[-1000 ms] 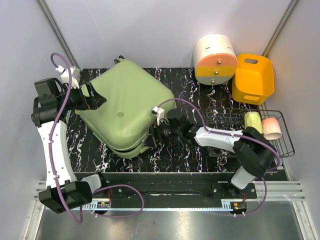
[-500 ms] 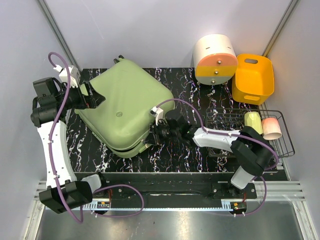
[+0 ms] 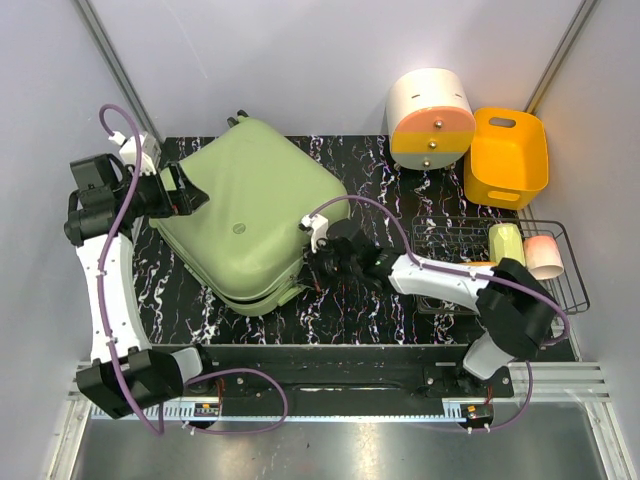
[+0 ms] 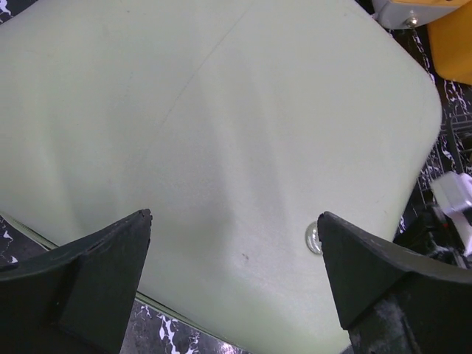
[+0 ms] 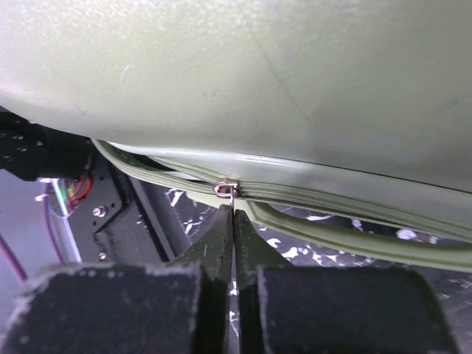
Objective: Open, take out, and arrange the luggage
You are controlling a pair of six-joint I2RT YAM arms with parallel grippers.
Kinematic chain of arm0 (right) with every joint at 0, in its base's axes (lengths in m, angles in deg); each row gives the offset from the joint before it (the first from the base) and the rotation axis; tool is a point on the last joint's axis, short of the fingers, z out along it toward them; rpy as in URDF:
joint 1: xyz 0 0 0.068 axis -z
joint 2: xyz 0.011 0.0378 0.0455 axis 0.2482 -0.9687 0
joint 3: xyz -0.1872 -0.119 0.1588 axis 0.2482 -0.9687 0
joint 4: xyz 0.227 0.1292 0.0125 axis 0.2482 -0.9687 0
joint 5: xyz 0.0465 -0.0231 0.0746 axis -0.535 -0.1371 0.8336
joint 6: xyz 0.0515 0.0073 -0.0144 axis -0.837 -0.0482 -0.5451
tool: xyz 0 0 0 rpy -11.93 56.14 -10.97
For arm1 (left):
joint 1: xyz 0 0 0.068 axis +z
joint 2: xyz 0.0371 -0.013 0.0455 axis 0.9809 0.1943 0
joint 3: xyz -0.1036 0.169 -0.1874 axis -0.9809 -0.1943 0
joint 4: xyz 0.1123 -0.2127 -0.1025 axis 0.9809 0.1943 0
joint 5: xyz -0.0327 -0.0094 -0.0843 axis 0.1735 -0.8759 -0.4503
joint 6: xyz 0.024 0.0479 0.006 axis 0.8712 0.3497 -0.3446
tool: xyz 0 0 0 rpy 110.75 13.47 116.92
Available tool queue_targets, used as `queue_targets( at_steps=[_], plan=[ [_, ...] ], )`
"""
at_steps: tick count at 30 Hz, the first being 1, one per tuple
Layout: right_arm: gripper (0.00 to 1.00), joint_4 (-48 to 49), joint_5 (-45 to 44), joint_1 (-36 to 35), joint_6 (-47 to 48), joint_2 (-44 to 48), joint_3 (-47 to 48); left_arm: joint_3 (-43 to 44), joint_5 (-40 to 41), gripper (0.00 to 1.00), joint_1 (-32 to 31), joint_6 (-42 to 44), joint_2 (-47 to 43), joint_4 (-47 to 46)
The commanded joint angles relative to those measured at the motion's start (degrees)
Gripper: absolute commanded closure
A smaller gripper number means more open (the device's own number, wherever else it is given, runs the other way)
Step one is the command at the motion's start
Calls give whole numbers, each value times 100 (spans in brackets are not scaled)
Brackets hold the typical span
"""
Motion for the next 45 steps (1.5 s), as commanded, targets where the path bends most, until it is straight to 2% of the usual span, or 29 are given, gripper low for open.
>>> queue_targets(
  at_steps=[1, 4, 8, 15, 23, 26, 30, 33, 34, 36, 37, 38, 39, 40, 42, 43, 45],
  plan=[
    [100, -892, -1707, 52, 735, 380, 101, 57, 425, 1, 31, 17, 328, -71],
    [100, -928, -2401, 70, 1060, 600, -13, 163, 698, 1, 49, 140, 627, 79],
    [100, -936, -2581, 393, 1210, 820, -128, 277, 865, 1, 75, 307, 952, 167],
    [100, -928, -1773, 1491, 1526, 803, -93, 488, 900, 1, 93, 597, 1391, 158],
    [100, -286, -964, 2380, 2397, 321, 21, 866, 918, 1, 93, 861, 1822, 219],
    [100, -172, -648, 2776, 2345, 66, 293, 1164, 866, 1, 84, 975, 2121, 281],
    [100, -119, -16, 2847, 2213, -50, 417, 1892, 891, 7, -117, 1526, 2430, 737],
    [100, -92, 433, 2847, 1958, -76, 435, 1808, 1181, 5, -810, 1932, 1763, 809],
    [100, -92, 451, 2839, 1914, -94, 443, 1746, 1277, 5, -1317, 1994, 1535, 782],
    [100, -75, 443, 2847, 1914, -129, 452, 1414, 1358, 4, -1891, 2013, 884, 861],
    [100, -66, 416, 2839, 1905, -129, 452, 1255, 1340, 4, -2546, 2021, 682, 896],
    [100, -49, 407, 2847, 1914, -146, 452, 1088, 1314, 4, -2909, 2030, 341, 1001],
    [100, -57, 390, 2847, 1914, -155, 487, 721, 1401, 4, -3296, 1960, 189, 993],
    [100, -75, 381, 2847, 1914, -164, 505, 543, 1558, 4, -4057, 1916, 84, 967],
    [100, -119, 372, 2847, 1914, -199, 575, 87, 1752, 4, -4755, 1715, -67, 897],
    [100, -119, 355, 2839, 1914, -217, 593, -64, 1875, 4, -5298, 1609, -76, 714],
    [100, -128, 337, 2839, 1914, -243, 645, -380, 2042, 4, -5671, 1268, 56, 528]
  ],
)
